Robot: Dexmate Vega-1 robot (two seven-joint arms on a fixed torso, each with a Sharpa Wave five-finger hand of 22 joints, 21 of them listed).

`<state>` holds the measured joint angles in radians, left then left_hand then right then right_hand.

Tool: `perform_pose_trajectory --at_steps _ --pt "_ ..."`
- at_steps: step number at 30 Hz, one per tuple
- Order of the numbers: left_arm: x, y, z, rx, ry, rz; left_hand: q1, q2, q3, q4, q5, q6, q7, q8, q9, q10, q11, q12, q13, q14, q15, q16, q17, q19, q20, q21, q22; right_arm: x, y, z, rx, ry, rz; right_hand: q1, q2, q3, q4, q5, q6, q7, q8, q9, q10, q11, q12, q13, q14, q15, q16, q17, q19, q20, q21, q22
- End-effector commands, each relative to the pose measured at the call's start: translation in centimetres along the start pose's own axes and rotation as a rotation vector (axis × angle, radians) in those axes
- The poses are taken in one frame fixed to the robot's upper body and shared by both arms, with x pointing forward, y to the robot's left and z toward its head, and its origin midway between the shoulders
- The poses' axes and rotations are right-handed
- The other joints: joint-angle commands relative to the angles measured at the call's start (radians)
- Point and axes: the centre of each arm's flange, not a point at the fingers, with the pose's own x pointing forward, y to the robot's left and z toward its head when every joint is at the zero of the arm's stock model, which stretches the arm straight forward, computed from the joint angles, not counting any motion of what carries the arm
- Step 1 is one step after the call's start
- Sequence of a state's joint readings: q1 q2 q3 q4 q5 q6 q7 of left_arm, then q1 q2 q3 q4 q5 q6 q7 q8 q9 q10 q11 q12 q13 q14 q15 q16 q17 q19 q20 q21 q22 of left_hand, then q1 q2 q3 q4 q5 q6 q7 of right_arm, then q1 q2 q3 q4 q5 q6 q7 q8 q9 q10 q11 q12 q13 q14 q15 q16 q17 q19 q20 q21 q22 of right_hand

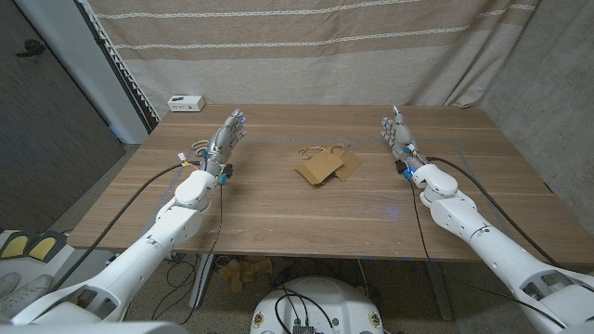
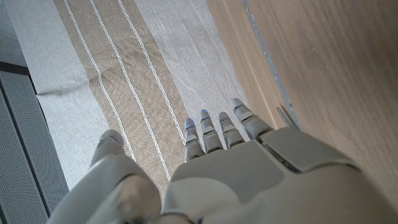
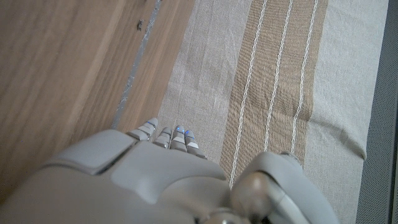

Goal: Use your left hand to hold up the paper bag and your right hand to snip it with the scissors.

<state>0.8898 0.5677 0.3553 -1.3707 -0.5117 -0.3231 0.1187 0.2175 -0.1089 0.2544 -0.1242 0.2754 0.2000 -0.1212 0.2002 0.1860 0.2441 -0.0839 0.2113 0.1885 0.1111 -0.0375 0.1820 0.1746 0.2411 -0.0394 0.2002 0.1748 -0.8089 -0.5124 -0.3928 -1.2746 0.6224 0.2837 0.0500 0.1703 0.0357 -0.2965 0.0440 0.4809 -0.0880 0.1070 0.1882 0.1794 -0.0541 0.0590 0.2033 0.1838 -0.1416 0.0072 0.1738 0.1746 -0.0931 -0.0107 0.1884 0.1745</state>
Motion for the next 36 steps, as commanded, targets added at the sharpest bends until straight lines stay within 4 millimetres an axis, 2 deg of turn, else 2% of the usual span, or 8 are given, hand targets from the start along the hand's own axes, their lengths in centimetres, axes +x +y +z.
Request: perform_pose_trajectory --at_steps 1,9,13,15,19,28,35,36 --pt "-0.3 2.0 1.0 0.102 -0.007 0.03 -0.004 -0.008 -0.007 0.0 0.005 0.002 0.003 -0.004 0.002 0.009 0.003 0.005 0.002 0.009 -0.133 0.003 0.002 0.01 -0.122 0.005 0.001 0.3 0.6 0.1 -0.011 -0.001 0.002 -0.001 -0.007 -0.007 0.0 0.002 -0.005 0.002 0.001 0.005 -0.005 -0.002 0.0 0.004 -0.009 -0.005 0.001 0.005 -0.012 0.0 -0.002 0.005" --pt "0.1 3.0 1.3 0.226 0.022 0.025 -0.008 -0.011 -0.011 0.001 0.007 0.005 0.006 -0.003 0.002 0.005 0.0 0.004 0.002 0.006 -0.134 0.001 0.002 0.003 -0.123 0.001 0.001 0.7 1.4 0.4 -0.016 0.012 0.002 -0.001 -0.007 -0.007 -0.001 0.003 -0.004 0.001 0.002 0.005 -0.002 -0.003 0.002 0.004 -0.007 -0.006 0.003 0.005 -0.012 0.001 -0.001 0.005" --pt "0.4 3.4 1.3 0.225 0.02 0.027 -0.003 -0.012 -0.014 -0.003 0.016 0.053 -0.045 0.012 0.001 0.016 -0.017 0.008 0.002 0.01 -0.142 0.001 0.001 0.002 -0.127 -0.002 0.001 0.6 1.6 0.7 -0.023 0.015 -0.002 -0.001 -0.008 -0.008 -0.001 0.003 -0.003 0.0 0.003 0.005 -0.001 -0.002 0.003 0.004 -0.008 -0.007 0.004 0.005 -0.013 0.002 -0.001 0.005" --pt "0.5 3.4 1.4 0.25 0.022 0.025 -0.001 -0.012 -0.014 -0.004 0.017 0.052 -0.041 0.011 0.001 0.019 -0.025 0.009 0.002 0.012 -0.145 0.001 0.001 0.003 -0.13 -0.002 0.001 0.7 1.6 0.7 -0.034 0.014 0.004 0.003 -0.011 -0.008 -0.004 0.004 0.008 0.002 0.008 0.005 0.009 0.005 0.007 0.004 0.0 0.0 0.007 0.004 -0.007 -0.003 0.002 0.005" --pt "0.6 3.5 1.6 0.271 0.035 0.022 0.01 -0.011 -0.013 -0.009 0.024 0.027 0.012 0.0 0.001 0.02 -0.021 0.008 0.002 0.015 -0.147 0.001 0.001 0.005 -0.131 -0.003 0.001 0.8 1.8 0.8 -0.039 0.015 0.006 0.01 -0.013 -0.007 -0.009 0.006 0.009 0.004 0.009 0.005 0.008 0.006 0.007 0.003 0.002 0.003 0.008 0.003 -0.005 -0.006 0.004 0.005" --pt "0.9 3.6 1.8 0.363 0.044 0.031 0.017 -0.009 -0.012 -0.011 0.028 0.028 0.02 0.0 0.002 0.007 -0.017 0.003 0.002 0.011 -0.14 -0.002 0.001 -0.004 -0.129 -0.007 0.001 0.9 1.6 0.9 -0.059 0.031 0.006 0.028 -0.017 -0.004 -0.019 0.01 0.004 0.004 0.009 0.004 0.005 0.002 0.006 0.003 0.0 0.0 0.007 0.003 -0.004 -0.009 0.004 0.004" --pt "1.1 3.4 1.5 0.389 0.043 0.048 0.032 -0.004 -0.008 -0.016 0.035 0.031 0.029 0.001 0.003 0.015 -0.058 0.005 0.004 0.013 -0.147 0.0 0.001 -0.008 -0.13 -0.008 0.001 0.9 1.4 0.9 -0.058 0.031 -0.003 0.042 -0.019 -0.001 -0.027 0.015 0.002 0.003 0.009 0.004 0.004 -0.001 0.006 0.003 0.0 -0.001 0.007 0.002 -0.002 -0.008 0.005 0.004" --pt "1.1 3.4 1.5 0.396 0.044 0.046 0.04 -0.003 -0.006 -0.019 0.039 0.03 0.013 0.001 0.004 0.001 -0.069 0.0 0.004 0.026 -0.148 0.005 0.001 -0.008 -0.128 -0.008 0.0 0.9 1.4 0.9 -0.059 0.031 -0.003 0.045 -0.019 0.0 -0.028 0.015 0.002 0.003 0.009 0.004 0.003 -0.002 0.006 0.003 0.0 -0.001 0.007 0.002 -0.002 -0.008 0.005 0.004"
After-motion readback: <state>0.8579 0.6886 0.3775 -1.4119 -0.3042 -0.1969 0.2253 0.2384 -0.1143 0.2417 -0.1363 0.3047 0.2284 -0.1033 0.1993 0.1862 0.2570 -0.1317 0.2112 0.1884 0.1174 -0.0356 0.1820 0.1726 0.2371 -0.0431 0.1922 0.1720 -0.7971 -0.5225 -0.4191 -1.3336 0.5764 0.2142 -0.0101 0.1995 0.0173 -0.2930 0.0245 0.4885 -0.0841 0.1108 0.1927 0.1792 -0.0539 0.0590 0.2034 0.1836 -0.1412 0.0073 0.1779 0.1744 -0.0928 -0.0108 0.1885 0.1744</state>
